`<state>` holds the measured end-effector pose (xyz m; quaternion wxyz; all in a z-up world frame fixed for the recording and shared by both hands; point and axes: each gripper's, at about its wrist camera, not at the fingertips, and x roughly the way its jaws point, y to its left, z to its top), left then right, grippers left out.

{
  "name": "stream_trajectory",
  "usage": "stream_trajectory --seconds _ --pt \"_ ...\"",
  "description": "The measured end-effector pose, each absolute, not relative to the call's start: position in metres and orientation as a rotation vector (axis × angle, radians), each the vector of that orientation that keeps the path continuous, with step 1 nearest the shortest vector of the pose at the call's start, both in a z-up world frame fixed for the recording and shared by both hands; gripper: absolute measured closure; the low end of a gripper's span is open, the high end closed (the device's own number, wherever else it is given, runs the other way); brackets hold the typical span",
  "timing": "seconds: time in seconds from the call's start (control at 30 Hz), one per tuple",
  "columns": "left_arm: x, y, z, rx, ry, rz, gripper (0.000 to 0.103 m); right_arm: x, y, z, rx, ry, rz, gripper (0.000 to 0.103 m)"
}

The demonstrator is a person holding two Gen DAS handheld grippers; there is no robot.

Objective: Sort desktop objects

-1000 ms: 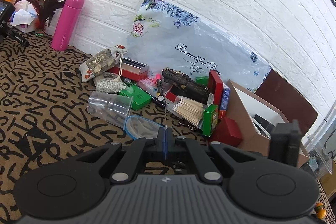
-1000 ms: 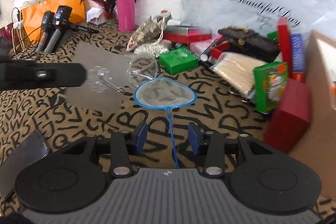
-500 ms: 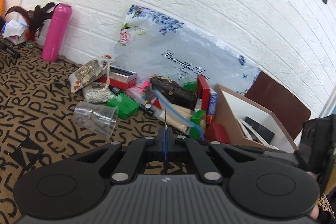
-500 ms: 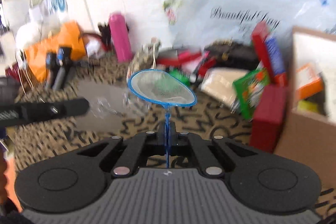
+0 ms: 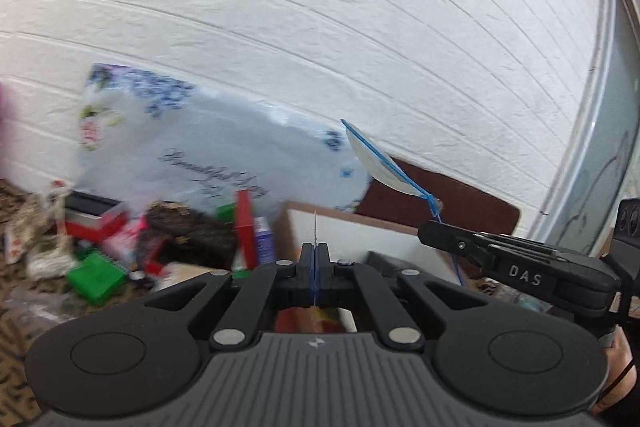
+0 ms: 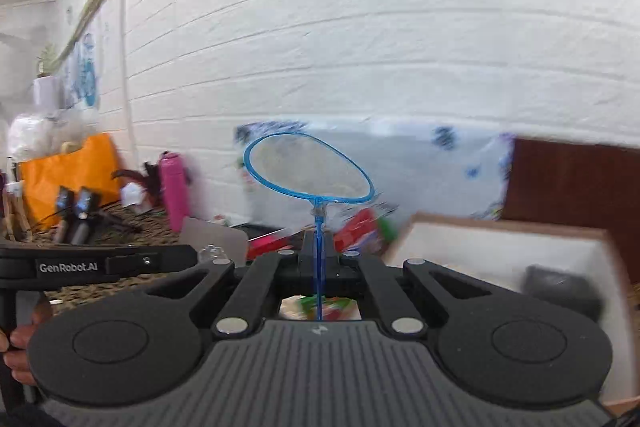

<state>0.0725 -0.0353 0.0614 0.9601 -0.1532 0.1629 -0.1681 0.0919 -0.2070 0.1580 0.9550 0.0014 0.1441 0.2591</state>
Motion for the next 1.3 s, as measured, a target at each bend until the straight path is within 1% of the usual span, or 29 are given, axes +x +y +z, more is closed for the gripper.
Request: stream_trajectory --seconds 0.1,0.27,0.53,0.57,0.6,0.63,0.67,0.7,0.73,0.77,0.83,0.87,0.9,0.93,0.97,1.0,1.1,1.13,1.3 --pt "0.096 -0.062 0.066 -0.325 0.351 -0.413 0.103 0.106 -0.232 0.167 -0.042 0.274 0.471 0.103" --pt "0.132 -0.101 0.065 -0.325 0.381 -0.463 0.103 0.132 -0.262 0.163 -0.163 0.253 0.44 0.103" --pt "0.187 -0.138 0.028 -0.289 0.461 -0.45 0.103 0.182 -0.288 0.123 -0.219 0.32 0.385 0.103" --pt "0.19 -0.139 0.023 -0.282 0.457 -0.437 0.1 0.189 -0.288 0.115 -0.217 0.334 0.385 0.103" --pt "0.193 -0.138 0.019 -0.28 0.461 -0.429 0.077 0.197 -0.29 0.106 -0.21 0.363 0.386 0.1" --pt "0.195 -0.137 0.017 -0.285 0.474 -0.424 0.041 0.205 -0.291 0.098 -0.196 0.414 0.392 0.087" --pt "0.195 -0.134 0.015 -0.293 0.477 -0.416 0.027 0.213 -0.293 0.089 -0.175 0.473 0.397 0.078" --pt "0.193 -0.131 0.014 -0.297 0.461 -0.406 0.015 0.218 -0.295 0.08 -0.159 0.514 0.394 0.066" --pt "0.191 -0.127 0.014 -0.292 0.442 -0.397 0.013 0.217 -0.298 0.073 -0.153 0.519 0.383 0.061" --pt "0.191 -0.126 0.014 -0.281 0.433 -0.39 0.012 0.215 -0.3 0.068 -0.151 0.512 0.37 0.06" --pt "0.192 -0.125 0.016 -0.267 0.444 -0.375 0.005 0.211 -0.303 0.062 -0.123 0.517 0.35 0.054" --pt "0.192 -0.123 0.016 -0.268 0.449 -0.363 0.004 0.209 -0.305 0.06 -0.103 0.524 0.346 0.052" --pt "0.192 -0.123 0.016 -0.271 0.449 -0.35 0.002 0.206 -0.307 0.059 -0.085 0.526 0.347 0.044" --pt "0.191 -0.121 0.016 -0.274 0.447 -0.339 0.001 0.203 -0.308 0.058 -0.07 0.524 0.349 0.028" --pt "0.191 -0.121 0.015 -0.276 0.45 -0.328 0.001 0.199 -0.309 0.058 -0.058 0.521 0.345 0.02" --pt "0.19 -0.121 0.015 -0.276 0.457 -0.319 0.001 0.197 -0.308 0.061 -0.05 0.52 0.337 0.009" --pt "0.189 -0.123 0.013 -0.258 0.5 -0.288 0.0 0.188 -0.308 0.066 -0.023 0.502 0.34 0.007" --pt "0.188 -0.124 0.012 -0.248 0.508 -0.282 0.0 0.186 -0.308 0.067 -0.016 0.506 0.334 0.005" --pt "0.171 -0.124 0.017 -0.207 0.49 -0.269 0.0 0.171 -0.307 0.075 -0.017 0.524 0.269 0.004"
